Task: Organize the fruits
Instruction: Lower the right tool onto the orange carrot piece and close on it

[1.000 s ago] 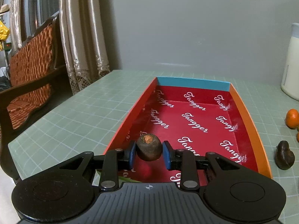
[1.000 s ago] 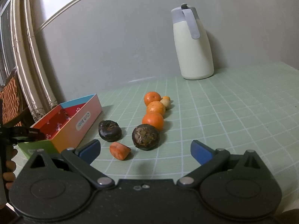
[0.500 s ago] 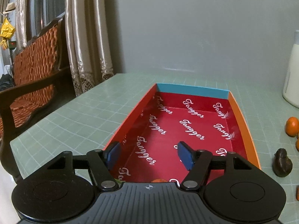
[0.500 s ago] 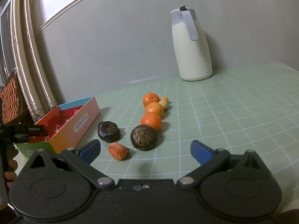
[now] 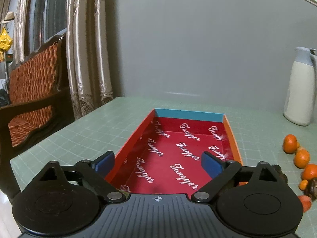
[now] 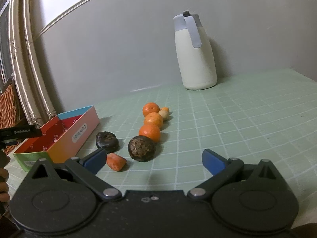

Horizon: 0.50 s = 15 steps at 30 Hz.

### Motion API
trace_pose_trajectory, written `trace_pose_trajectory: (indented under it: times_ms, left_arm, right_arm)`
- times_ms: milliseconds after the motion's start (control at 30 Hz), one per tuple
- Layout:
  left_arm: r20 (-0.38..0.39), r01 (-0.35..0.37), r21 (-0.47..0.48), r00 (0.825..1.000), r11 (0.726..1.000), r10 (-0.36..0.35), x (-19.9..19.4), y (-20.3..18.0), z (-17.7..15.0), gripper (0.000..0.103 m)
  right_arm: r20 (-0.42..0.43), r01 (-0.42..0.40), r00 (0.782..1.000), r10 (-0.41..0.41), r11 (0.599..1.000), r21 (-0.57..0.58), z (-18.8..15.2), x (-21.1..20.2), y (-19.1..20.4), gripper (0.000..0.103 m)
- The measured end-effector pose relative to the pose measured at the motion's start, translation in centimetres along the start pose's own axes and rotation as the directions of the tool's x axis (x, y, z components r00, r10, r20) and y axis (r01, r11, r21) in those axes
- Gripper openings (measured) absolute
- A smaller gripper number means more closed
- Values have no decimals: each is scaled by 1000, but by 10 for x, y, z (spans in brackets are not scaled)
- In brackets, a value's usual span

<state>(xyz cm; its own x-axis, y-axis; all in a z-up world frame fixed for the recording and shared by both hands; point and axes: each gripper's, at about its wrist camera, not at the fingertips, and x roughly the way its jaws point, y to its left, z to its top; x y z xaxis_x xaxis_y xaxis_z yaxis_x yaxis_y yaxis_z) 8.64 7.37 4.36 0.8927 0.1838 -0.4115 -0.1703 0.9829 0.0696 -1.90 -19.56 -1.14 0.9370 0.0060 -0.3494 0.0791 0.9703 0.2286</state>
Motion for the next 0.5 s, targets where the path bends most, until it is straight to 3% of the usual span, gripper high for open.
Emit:
trace_pose_trajectory:
  times_ms: [200, 500]
  left_arm:
    - [11, 31, 17, 999, 999, -31, -25, -2, -9, 100]
    - [23, 38, 62, 999, 997, -39, -55, -3, -30, 103]
  right_arm:
    - [13, -12, 1000, 12, 1000, -4, 0, -5, -3, 103]
    - [-18, -102, 995, 101, 995, -25, -2, 3, 9, 103]
